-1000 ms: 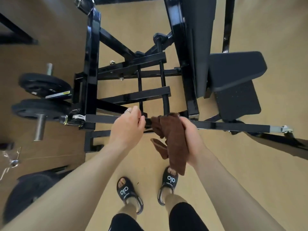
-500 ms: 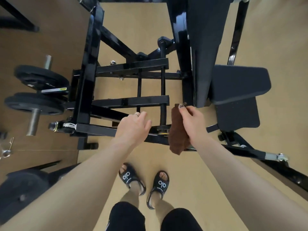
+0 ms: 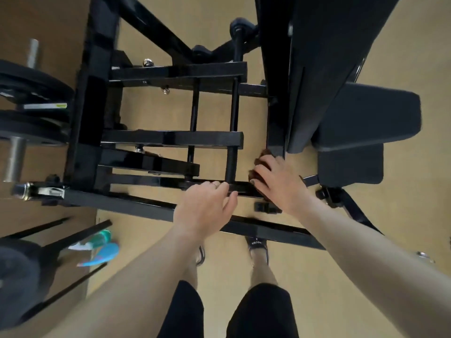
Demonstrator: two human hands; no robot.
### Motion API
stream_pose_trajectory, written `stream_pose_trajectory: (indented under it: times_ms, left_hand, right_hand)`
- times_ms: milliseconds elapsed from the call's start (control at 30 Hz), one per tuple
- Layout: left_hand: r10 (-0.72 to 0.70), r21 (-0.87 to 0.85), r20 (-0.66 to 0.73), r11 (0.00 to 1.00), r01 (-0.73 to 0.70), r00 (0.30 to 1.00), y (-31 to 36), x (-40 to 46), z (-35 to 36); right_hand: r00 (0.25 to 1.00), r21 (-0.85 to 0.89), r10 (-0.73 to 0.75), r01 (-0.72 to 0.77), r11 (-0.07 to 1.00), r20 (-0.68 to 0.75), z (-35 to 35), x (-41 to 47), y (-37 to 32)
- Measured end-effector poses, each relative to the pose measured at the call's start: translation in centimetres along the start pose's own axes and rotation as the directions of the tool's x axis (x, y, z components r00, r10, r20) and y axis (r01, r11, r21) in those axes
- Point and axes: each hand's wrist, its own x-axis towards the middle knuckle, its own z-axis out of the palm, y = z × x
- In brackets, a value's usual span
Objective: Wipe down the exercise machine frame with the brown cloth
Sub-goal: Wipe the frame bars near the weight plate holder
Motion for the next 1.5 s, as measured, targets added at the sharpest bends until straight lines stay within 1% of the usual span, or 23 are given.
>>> stream_pose_trajectory:
  times_ms: [67, 100, 133, 233, 367, 433, 567, 633, 700, 767, 833, 900, 1000, 1133, 1167, 1200, 1300, 1367, 1400, 1433, 1467, 1500]
  left_hand:
    - [-0.022, 0.009, -0.039, 1.0, 0.023, 0.999, 0.3, 0.0, -0.1]
    - [-0.04, 0.009, -0.05, 0.999, 0.041, 0.998, 0.5, 0.1, -0.2]
    - [-0.056, 0.008, -0.056, 0.998, 0.056, 0.997, 0.5, 0.1, -0.2]
    - [-0.1, -0.005, -0.054, 0.995, 0.1, 0.994, 0.6, 0.1, -0.1]
    - [-0.164, 0.004, -0.068, 0.986, 0.165, 0.984, 0.7, 0.2, -0.2]
    - [-0.177, 0.007, -0.072, 0.984, 0.178, 0.982, 0.6, 0.2, -0.1]
    - [-0.186, 0.019, -0.106, 0.982, 0.189, 0.977, 0.5, 0.1, 0.0]
    - [-0.186, 0.024, -0.122, 0.981, 0.19, 0.975, 0.6, 0.1, 0.0]
    - [-0.194, 0.023, -0.129, 0.98, 0.199, 0.972, 0.5, 0.0, 0.1]
    - [-0.21, 0.022, -0.119, 0.977, 0.214, 0.97, 0.5, -0.2, 0.1]
    - [-0.216, 0.027, -0.118, 0.975, 0.221, 0.969, 0.5, -0.2, 0.2]
    - [-0.225, 0.025, -0.119, 0.973, 0.229, 0.967, 0.6, -0.1, 0.0]
    - [-0.221, 0.009, -0.119, 0.975, 0.223, 0.968, 0.7, -0.1, -0.3]
    - [-0.218, -0.009, -0.117, 0.976, 0.218, 0.969, 0.6, 0.0, -0.2]
    - [-0.219, -0.007, -0.118, 0.976, 0.219, 0.969, 0.6, 0.0, -0.1]
    - [-0.221, -0.003, -0.119, 0.975, 0.222, 0.968, 0.6, 0.0, -0.1]
    - [-0.225, -0.004, -0.129, 0.974, 0.226, 0.966, 0.6, -0.1, 0.0]
    - [-0.225, -0.007, -0.131, 0.974, 0.226, 0.966, 0.5, 0.0, 0.1]
    - [-0.223, -0.006, -0.13, 0.974, 0.224, 0.966, 0.5, 0.0, 0.2]
    - [-0.223, -0.006, -0.131, 0.975, 0.224, 0.966, 0.5, 0.0, 0.2]
    - [-0.224, -0.004, -0.13, 0.974, 0.226, 0.966, 0.5, 0.0, 0.2]
    - [-0.226, -0.001, -0.127, 0.974, 0.228, 0.966, 0.5, -0.1, 0.2]
  right_hand:
    - [0.992, -0.11, -0.124, 0.127, 0.986, 0.032, 0.8, 0.1, 1.1]
    - [0.983, -0.143, -0.178, 0.183, 0.973, 0.048, 1.1, 0.2, 1.5]
    - [0.976, -0.141, -0.209, 0.215, 0.966, 0.055, 1.3, 0.4, 1.8]
    - [0.975, -0.056, -0.216, 0.218, 0.974, 0.043, 1.7, 0.5, 2.8]
    - [0.961, -0.056, -0.275, 0.275, 0.96, 0.006, 2.0, 1.7, 4.1]
    - [0.973, -0.068, -0.228, 0.226, 0.972, -0.023, 1.8, 3.3, 4.7]
    - [0.992, -0.061, -0.067, 0.061, 0.996, -0.108, 1.0, 7.4, 5.3]
    - [0.99, -0.069, -0.028, 0.019, 0.997, -0.136, 1.1, 7.9, 5.1]
    - [0.986, -0.036, 0.008, -0.014, 0.999, -0.165, 1.5, 6.5, 4.4]
    - [0.991, 0.055, 0.019, -0.012, 0.998, -0.133, 2.3, 3.7, 3.6]
    - [1.0, 0.14, 0.018, -0.015, 0.99, -0.021, 2.7, 0.9, 3.1]
    - [0.996, 0.172, 0.006, -0.021, 0.985, 0.085, 2.9, -1.2, 2.7]
    - [0.986, 0.13, -0.05, 0.029, 0.991, 0.16, 3.0, -2.5, 2.2]
    - [0.95, 0.076, -0.221, 0.209, 0.975, 0.222, 2.1, -0.8, 4.1]
    - [0.948, 0.063, -0.228, 0.22, 0.974, 0.222, 1.8, 0.2, 4.6]
    - [0.958, 0.052, -0.205, 0.199, 0.979, 0.198, 1.6, 1.5, 5.0]
    - [0.994, 0.032, -0.041, 0.038, 0.999, 0.1, 1.2, 5.6, 5.2]
    - [0.998, 0.04, 0.023, -0.026, 0.999, 0.059, 1.3, 6.5, 4.7]
    - [0.999, 0.049, 0.012, -0.014, 0.999, 0.046, 1.5, 5.9, 4.4]
    - [0.997, 0.054, -0.059, 0.057, 0.997, 0.041, 1.7, 4.6, 4.1]
    - [0.98, 0.052, -0.187, 0.183, 0.982, 0.063, 2.1, 2.8, 3.8]
    - [0.935, 0.049, -0.334, 0.331, 0.942, 0.12, 2.5, 0.9, 3.6]
